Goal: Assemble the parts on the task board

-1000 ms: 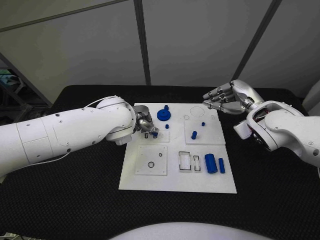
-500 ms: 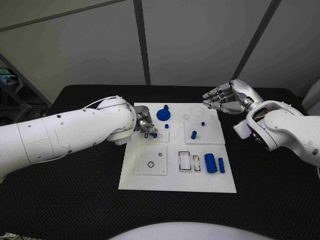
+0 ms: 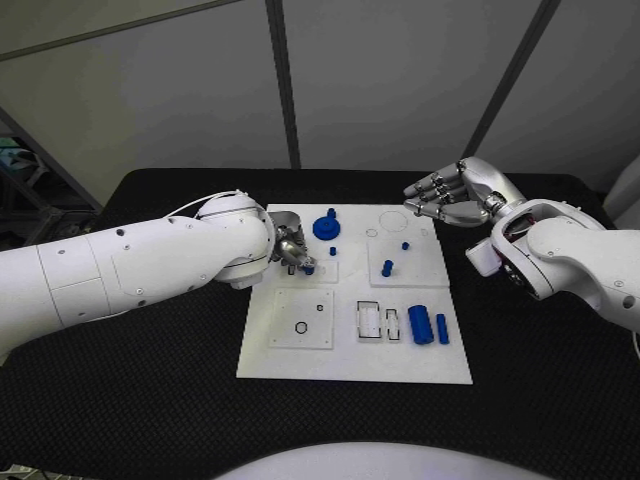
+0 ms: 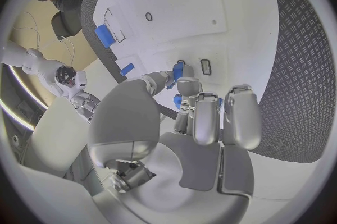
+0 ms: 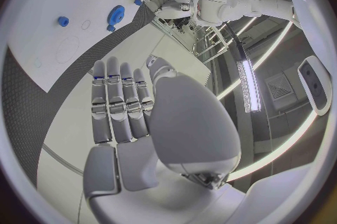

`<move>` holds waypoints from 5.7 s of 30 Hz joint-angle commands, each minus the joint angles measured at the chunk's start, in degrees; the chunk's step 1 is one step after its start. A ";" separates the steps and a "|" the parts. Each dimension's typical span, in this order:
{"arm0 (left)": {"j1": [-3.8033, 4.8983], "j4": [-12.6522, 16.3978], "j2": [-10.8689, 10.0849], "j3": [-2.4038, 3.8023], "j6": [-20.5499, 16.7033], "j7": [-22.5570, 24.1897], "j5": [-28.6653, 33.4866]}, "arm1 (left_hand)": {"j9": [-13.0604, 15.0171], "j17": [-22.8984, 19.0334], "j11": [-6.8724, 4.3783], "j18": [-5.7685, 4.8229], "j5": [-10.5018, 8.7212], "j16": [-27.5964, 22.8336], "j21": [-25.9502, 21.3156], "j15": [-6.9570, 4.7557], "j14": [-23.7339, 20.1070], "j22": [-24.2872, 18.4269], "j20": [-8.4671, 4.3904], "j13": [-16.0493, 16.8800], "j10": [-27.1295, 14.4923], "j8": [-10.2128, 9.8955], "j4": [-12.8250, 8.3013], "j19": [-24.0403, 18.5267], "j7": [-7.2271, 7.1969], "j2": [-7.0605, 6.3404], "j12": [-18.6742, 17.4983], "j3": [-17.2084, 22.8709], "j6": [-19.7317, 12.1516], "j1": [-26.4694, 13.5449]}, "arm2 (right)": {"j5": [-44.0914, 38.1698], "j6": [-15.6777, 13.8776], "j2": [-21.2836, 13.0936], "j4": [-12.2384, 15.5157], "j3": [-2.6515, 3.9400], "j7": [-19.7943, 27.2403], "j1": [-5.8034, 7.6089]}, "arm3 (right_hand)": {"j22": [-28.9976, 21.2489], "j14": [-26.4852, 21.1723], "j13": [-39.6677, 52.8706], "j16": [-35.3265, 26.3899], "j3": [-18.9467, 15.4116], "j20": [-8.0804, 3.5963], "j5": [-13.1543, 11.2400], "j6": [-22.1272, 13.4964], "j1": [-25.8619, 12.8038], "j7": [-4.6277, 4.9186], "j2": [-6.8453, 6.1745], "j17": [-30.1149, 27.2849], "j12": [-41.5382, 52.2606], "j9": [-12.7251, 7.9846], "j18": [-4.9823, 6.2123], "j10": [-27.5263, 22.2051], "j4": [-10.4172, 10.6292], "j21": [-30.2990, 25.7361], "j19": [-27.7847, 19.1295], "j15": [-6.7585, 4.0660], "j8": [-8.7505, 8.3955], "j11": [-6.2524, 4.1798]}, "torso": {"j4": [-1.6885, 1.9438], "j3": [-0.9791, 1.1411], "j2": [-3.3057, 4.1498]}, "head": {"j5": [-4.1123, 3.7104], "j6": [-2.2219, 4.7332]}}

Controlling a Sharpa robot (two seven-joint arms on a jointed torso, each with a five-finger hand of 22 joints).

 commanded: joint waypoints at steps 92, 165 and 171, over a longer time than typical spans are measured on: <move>1.34 -3.05 -1.40 7.20 7.71 -0.56 4.80 | 0.88 1.42 0.38 -0.15 0.13 -0.82 -4.53 0.01 2.74 -3.90 -0.15 -9.75 -4.31 -2.47 6.49 -0.83 0.35 4.10 -4.52 -32.04 -1.76 -3.85 | -0.17 1.19 0.71 -0.87 0.02 0.06 0.08 | -1.85 -3.39 -0.08 -0.34 -0.31 1.39 0.49 -1.60 -1.88 0.61 -0.62 -1.97 0.30 -0.07 0.20 -2.31 0.05 -3.35 -0.82 1.12 -0.30 0.80 | 0.11 0.01 -0.05 | -0.01 -0.17; 2.96 -31.10 12.29 7.27 24.81 2.99 1.16 | -12.11 1.33 1.68 0.24 -7.62 -0.88 -6.32 1.27 2.65 -4.65 1.40 -12.83 -6.59 -9.61 5.90 -1.29 1.74 10.86 -4.12 -40.46 2.41 5.39 | -0.48 1.64 1.83 -1.12 0.02 -0.10 0.08 | -2.26 -3.30 -0.06 -0.09 0.18 1.42 0.73 -0.84 -1.48 0.27 0.02 -2.46 0.65 0.12 0.32 -2.11 -0.31 -3.95 -0.41 0.97 -0.03 0.53 | -0.15 -0.01 0.26 | 0.70 -0.30; 2.94 -31.00 12.26 7.27 25.00 3.16 1.15 | -12.14 1.32 1.62 0.23 -7.60 -0.89 -6.30 1.23 2.65 -4.59 1.36 -12.91 -6.59 -9.52 5.80 -1.28 1.67 11.18 -4.14 -40.44 2.61 5.71 | -0.49 1.68 1.89 -1.15 0.02 -0.09 0.08 | -2.29 -3.29 -0.07 -0.09 0.23 1.41 0.82 -0.85 -1.44 0.27 0.06 -2.50 0.66 0.12 0.32 -2.12 -0.34 -3.98 -0.37 0.96 -0.05 0.53 | -0.16 0.00 0.24 | 0.73 -0.29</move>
